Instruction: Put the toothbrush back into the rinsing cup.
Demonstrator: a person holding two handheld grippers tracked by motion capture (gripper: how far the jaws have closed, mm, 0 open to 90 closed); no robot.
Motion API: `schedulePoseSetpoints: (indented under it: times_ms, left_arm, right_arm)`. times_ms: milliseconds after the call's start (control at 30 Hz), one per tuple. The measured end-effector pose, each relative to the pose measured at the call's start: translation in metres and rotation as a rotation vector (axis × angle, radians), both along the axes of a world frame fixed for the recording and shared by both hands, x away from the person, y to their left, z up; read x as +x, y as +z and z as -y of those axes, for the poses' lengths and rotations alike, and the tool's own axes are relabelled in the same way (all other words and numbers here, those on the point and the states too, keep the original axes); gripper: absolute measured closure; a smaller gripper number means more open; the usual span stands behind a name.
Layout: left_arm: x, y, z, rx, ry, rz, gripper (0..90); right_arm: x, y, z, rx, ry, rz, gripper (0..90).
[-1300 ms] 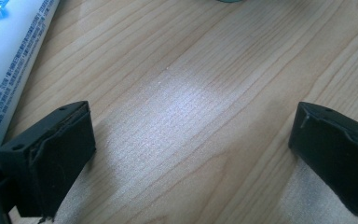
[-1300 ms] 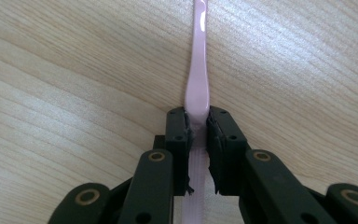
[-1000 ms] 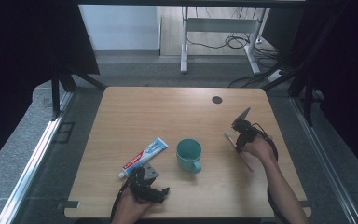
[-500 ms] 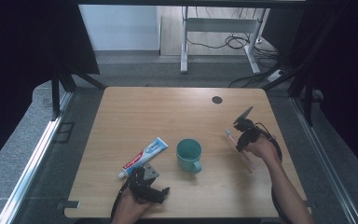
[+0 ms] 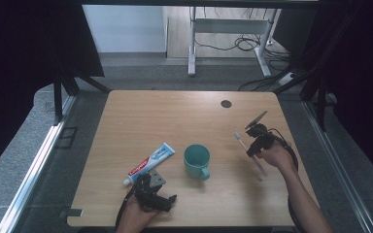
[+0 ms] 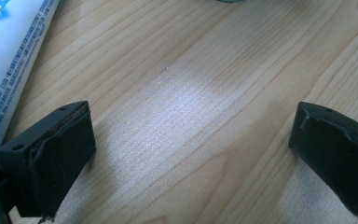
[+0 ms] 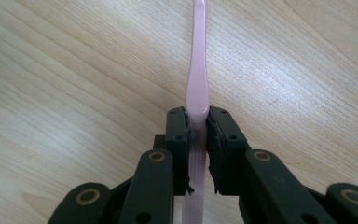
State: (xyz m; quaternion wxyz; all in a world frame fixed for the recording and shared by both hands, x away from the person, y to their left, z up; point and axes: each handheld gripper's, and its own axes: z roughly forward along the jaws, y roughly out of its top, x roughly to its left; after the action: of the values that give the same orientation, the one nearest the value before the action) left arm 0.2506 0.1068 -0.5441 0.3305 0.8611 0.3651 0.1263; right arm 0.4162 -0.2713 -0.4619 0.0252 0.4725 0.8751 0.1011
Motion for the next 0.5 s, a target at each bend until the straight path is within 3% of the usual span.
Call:
schedulePoseSetpoints:
  times_ms: [500]
  left_arm:
    - [0.0, 0.0, 0.0, 0.0, 0.0, 0.0, 0.2]
  right_arm:
    - [-0.014, 0.013, -0.001, 0.053, 0.049, 0.043, 78.5]
